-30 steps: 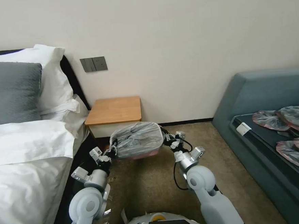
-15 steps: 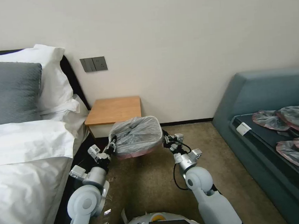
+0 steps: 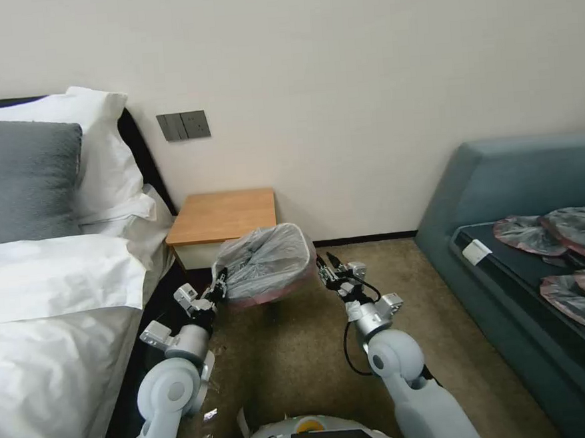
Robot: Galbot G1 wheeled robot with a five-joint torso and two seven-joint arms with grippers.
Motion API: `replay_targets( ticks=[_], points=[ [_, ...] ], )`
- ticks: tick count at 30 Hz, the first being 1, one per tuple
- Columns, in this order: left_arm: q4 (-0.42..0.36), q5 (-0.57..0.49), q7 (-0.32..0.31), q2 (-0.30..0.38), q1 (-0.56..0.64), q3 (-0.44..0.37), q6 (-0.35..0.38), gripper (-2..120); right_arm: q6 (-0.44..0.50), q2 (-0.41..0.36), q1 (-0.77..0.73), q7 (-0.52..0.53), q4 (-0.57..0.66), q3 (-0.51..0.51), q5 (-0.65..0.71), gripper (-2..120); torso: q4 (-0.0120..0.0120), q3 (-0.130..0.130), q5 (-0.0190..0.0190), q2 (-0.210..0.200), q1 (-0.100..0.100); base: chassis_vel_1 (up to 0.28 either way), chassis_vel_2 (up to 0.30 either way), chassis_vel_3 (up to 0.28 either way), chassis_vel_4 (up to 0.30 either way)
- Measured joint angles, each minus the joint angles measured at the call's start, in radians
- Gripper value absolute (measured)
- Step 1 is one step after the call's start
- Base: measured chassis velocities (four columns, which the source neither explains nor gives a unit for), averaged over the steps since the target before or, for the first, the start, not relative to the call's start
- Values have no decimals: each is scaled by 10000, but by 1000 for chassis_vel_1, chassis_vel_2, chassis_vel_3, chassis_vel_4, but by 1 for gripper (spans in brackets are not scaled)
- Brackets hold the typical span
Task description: Pick up the garbage bag from the table and place it over the trash can.
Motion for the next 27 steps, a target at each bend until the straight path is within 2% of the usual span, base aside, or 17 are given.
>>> replay_targets(
  ticks=[1, 2, 4, 5, 8, 10, 13, 17, 21, 22, 24, 27],
  points=[
    [6, -5, -54, 0, -46, 8, 0, 6, -7, -5, -60, 67, 122, 22, 128, 58, 1, 0, 0, 0, 0, 0, 0, 0, 0],
    [6, -5, -54, 0, -46, 8, 0, 6, -7, -5, -60, 67, 122, 22, 128, 58, 1, 0, 0, 0, 0, 0, 0, 0, 0],
    [6, -36, -135, 0, -95, 20, 0, 6, -12, 33, -183, 151, 320, 69, 351, 68, 2, 0, 1, 0, 0, 0, 0, 0, 0],
    [6, -36, -135, 0, -95, 20, 0, 6, -12, 33, -183, 151, 320, 69, 351, 68, 2, 0, 1, 0, 0, 0, 0, 0, 0],
    [-10, -166, -227, -4, -99, 7, 6, 6, -2, 163, -414, 250, 615, 186, 572, 83, 1, 0, 0, 0, 0, 0, 0, 0, 0],
    [-21, -210, -251, -8, -87, -9, 8, 6, 13, 192, -482, 260, 697, 216, 616, 86, 1, 0, 1, 0, 0, 0, 0, 0, 0],
    [-67, -433, -360, -40, 20, -109, 7, 6, 23, 311, -601, 362, 1050, 237, 1186, 99, 3, 0, 1, 0, 0, 0, 0, 0, 0],
    [-99, -566, -431, -44, 72, -124, 6, 6, -4, 394, -631, 493, 1346, 261, 1843, 100, 1, 0, 0, 0, -1, 0, 0, 0, 0],
    [-183, -345, -472, -29, 150, -71, 2, 6, -230, 433, -506, 990, 2052, 370, 3676, 100, 1, 0, 1, 0, 0, 0, 0, 0, 0],
    [-183, -345, -472, -29, 150, -71, 2, 6, -230, 433, -506, 990, 2052, 370, 3676, 100, 1, 0, 1, 0, 0, 0, 0, 0, 0],
    [-197, 434, -441, 7, 221, 53, -46, 6, -519, 328, -303, 1284, 2472, 373, 4526, 100, 2, 0, 0, 0, 0, 0, 0, 0, 0],
    [-206, 1079, -361, 76, 275, 155, -107, 6, -772, 69, -62, 1317, 2745, 327, 4757, 100, 2, -1, 0, 0, 0, 0, 0, 0, 0]
  ],
)
